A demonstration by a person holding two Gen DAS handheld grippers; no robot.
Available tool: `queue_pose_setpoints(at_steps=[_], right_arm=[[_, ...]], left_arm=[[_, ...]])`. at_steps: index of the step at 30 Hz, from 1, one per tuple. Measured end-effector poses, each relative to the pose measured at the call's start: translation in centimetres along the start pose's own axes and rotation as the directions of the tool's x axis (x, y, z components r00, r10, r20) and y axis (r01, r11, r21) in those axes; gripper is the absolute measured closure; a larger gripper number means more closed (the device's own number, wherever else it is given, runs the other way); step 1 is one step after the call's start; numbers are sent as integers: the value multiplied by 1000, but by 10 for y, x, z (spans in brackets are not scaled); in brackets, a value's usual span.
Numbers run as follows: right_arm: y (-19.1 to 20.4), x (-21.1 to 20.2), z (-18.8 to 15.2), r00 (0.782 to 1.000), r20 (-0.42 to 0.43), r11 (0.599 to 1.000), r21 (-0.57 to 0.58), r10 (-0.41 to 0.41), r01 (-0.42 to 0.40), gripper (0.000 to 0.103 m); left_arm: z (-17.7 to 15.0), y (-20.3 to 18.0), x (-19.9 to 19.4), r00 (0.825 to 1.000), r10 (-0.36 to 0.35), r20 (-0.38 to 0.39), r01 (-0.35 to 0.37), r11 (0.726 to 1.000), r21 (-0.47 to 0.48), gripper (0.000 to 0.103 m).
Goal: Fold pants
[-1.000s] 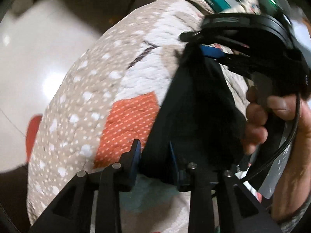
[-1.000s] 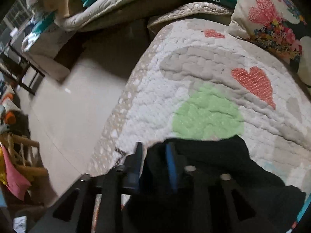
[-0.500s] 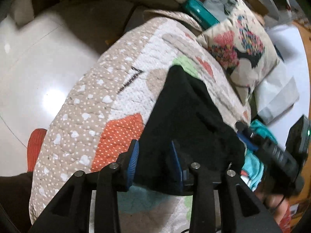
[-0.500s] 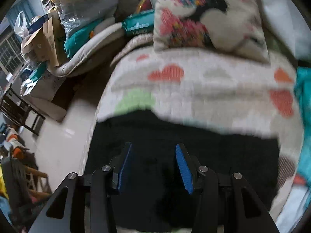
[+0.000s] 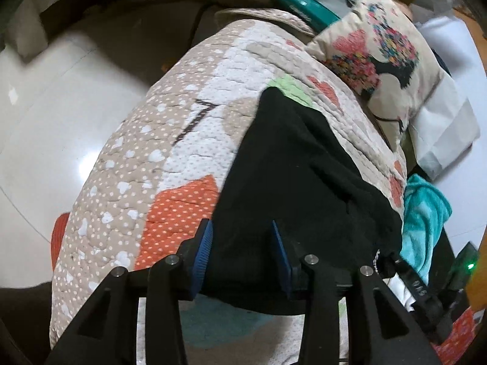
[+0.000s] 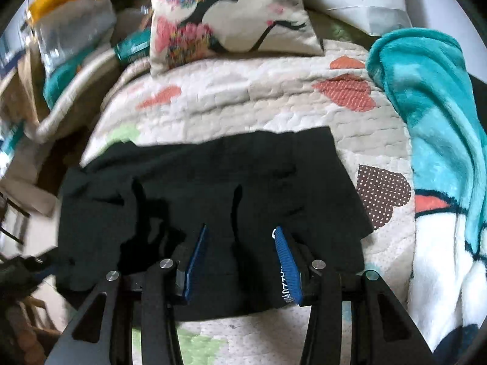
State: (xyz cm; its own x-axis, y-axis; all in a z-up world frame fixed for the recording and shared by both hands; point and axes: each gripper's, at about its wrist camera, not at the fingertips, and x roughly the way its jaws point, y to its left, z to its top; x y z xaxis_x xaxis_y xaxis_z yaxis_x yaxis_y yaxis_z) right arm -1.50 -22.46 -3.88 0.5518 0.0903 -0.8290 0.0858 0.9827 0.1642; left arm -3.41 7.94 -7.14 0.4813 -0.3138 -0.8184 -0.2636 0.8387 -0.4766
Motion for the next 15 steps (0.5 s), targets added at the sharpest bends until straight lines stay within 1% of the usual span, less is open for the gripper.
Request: queue_pose_setpoints(at_steps=[3,4,6,10,15], right_arm=[[-9,-11,-5,999,29,998,62,29,-31,53],[-16,-14,-11,999,32,993,104,44,-47,52],[-23,-15,-17,998,34,987,148,58,-63,51],[-39,-14,-31,998,15,975,214,64,-65,51],[-53,-14,-43,997,3,948,308,78,-76,51]], left_arm=[[-2,-12,-2,1000,7,21,-8,999,51,63],[-1,-13,-2,1000,5,25,-7,998,59,62],[-1,-17,-1,1000,6,29,-8,997,70,59],[0,-23,1,999,19,30,-21,996,87,59],[0,-31,-3,997,30,66,-38,990,132,59]])
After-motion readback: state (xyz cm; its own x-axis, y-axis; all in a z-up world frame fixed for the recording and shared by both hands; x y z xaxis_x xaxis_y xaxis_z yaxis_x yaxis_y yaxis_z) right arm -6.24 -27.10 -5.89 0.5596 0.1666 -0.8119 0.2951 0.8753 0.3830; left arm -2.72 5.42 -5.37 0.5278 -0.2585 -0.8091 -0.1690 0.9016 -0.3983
